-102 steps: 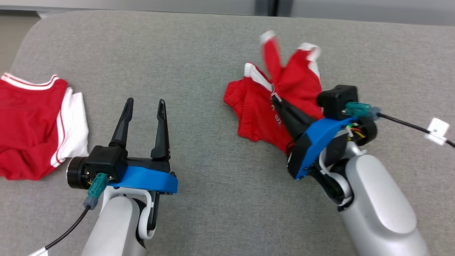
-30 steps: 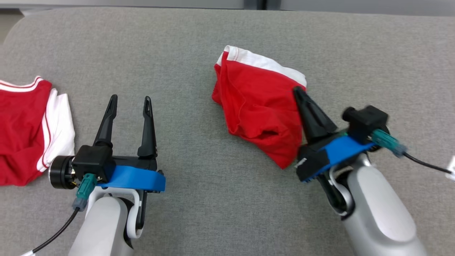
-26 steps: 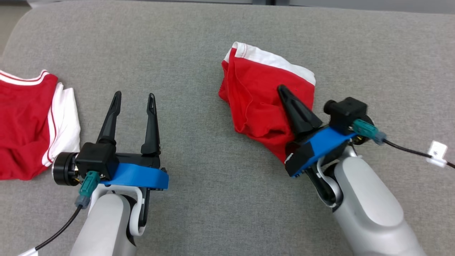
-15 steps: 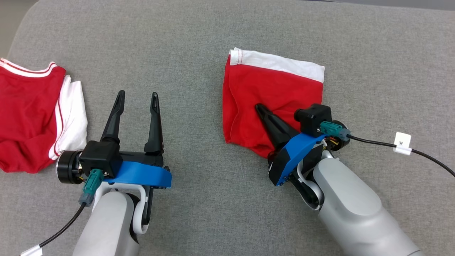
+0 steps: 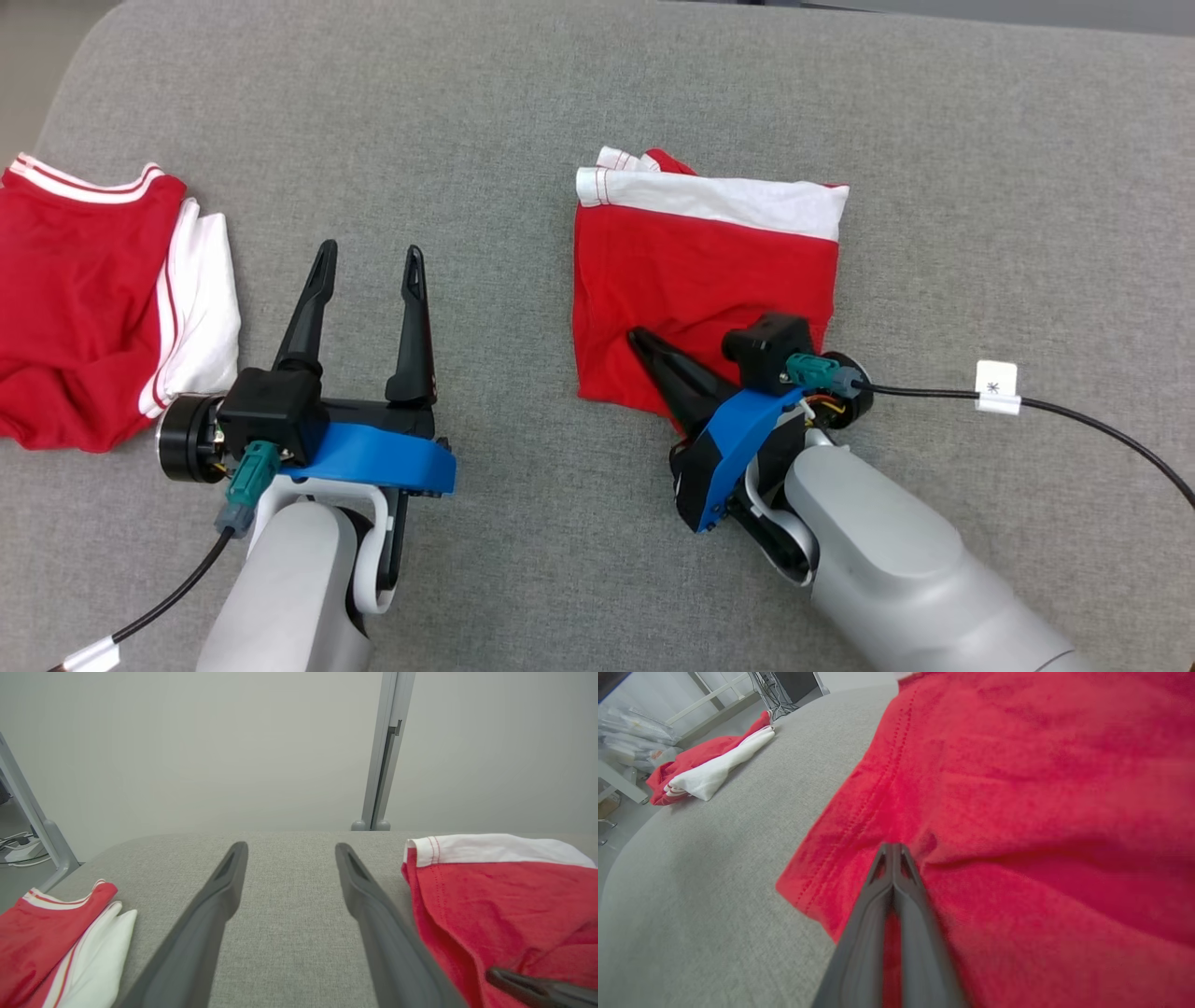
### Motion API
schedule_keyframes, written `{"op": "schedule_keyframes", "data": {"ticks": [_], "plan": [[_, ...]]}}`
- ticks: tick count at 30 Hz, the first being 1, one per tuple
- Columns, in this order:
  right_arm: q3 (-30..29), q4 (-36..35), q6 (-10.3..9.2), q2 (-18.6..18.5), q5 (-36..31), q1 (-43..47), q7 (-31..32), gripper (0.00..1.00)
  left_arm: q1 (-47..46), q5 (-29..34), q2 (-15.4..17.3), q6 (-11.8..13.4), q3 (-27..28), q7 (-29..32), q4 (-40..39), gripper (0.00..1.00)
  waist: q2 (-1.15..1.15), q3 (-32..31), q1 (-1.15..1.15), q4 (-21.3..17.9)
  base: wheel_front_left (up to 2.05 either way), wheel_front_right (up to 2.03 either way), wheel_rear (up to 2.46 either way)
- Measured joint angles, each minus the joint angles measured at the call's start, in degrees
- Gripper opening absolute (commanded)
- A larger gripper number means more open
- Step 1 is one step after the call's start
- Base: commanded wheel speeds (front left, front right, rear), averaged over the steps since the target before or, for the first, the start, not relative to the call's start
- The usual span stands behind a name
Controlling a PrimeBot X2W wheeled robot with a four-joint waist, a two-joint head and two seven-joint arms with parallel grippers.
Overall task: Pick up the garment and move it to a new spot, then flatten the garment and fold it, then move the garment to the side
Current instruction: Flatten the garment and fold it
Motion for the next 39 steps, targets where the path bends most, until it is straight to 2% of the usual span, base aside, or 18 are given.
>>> {"op": "schedule_keyframes", "data": {"ticks": [6, 7, 8, 9, 12, 17, 24, 28, 32, 39], "plan": [[2.2, -2.6, 0.0, 0.0, 1.4, 2.3, -2.1, 0.0, 0.7, 0.0, 0.3, 0.3, 0.4, -0.1, 0.3, 1.0, 0.0, -1.5, 0.0, -1.0, 0.0, 0.0, 0.0], [1.9, -3.6, 0.02, 0.0, 1.4, 3.0, -2.4, 0.31, 1.0, 0.0, 0.4, 0.3, 0.4, -0.1, 0.3, 1.0, 0.0, -1.9, 0.0, -1.2, 0.0, 0.0, 0.0], [1.5, -4.8, 0.02, -0.1, 1.4, 3.7, -2.6, 0.69, 1.3, 0.0, 0.5, 0.3, 0.5, -0.1, 0.3, 1.0, 0.0, -2.3, 0.0, -1.4, 0.0, 0.0, 0.0], [0.9, -6.3, 0.02, -0.4, 1.3, 4.6, -2.8, 1.0, 1.6, 0.0, 0.7, 0.3, 0.6, -0.1, 0.3, 1.0, 0.0, -2.7, 0.0, -1.7, 0.0, 0.0, 0.0], [-3.1, -11.6, 0.08, -2.0, 0.2, 7.6, -3.0, 1.0, 2.6, -0.1, 1.2, 0.6, 1.1, -0.1, 0.3, 1.0, 0.0, -4.0, 0.0, -2.5, 0.0, 0.0, 0.0], [-14.9, -22.3, 0.08, -4.2, -3.0, 15.4, -3.1, 1.0, 4.5, -0.5, 2.1, 1.2, 1.6, -0.1, -0.2, 1.0, 0.0, -6.1, 0.0, -4.1, 0.0, 0.0, 0.0], [-32.8, -32.3, 0.08, -5.1, -10.0, 25.9, -2.8, 1.0, 7.9, -1.0, 3.7, 1.8, 2.4, 0.7, -1.2, 1.0, 0.0, -9.5, 0.0, -6.3, 0.0, 0.0, 0.0], [-41.3, -37.4, 0.08, -4.6, -13.8, 31.4, -0.1, 1.0, 10.1, -1.2, 4.7, 2.0, 2.5, 1.5, -1.8, 1.0, 0.0, -11.8, 0.0, -6.9, 0.0, 0.0, 0.0], [-46.5, -42.1, 0.08, -3.3, -16.2, 36.4, 3.2, 1.0, 12.8, -1.6, 5.5, 2.3, 2.6, 2.5, -2.7, 1.0, 0.0, -14.3, -0.01, -7.5, 0.0, 0.0, 0.0], [-48.6, -47.7, 0.08, -1.2, -18.0, 43.2, 7.7, 1.0, 16.8, -1.7, 6.6, 2.4, 1.6, 4.3, -4.2, 1.0, 0.0, -17.9, 0.0, -8.0, 0.0, 0.0, 0.0]]}}
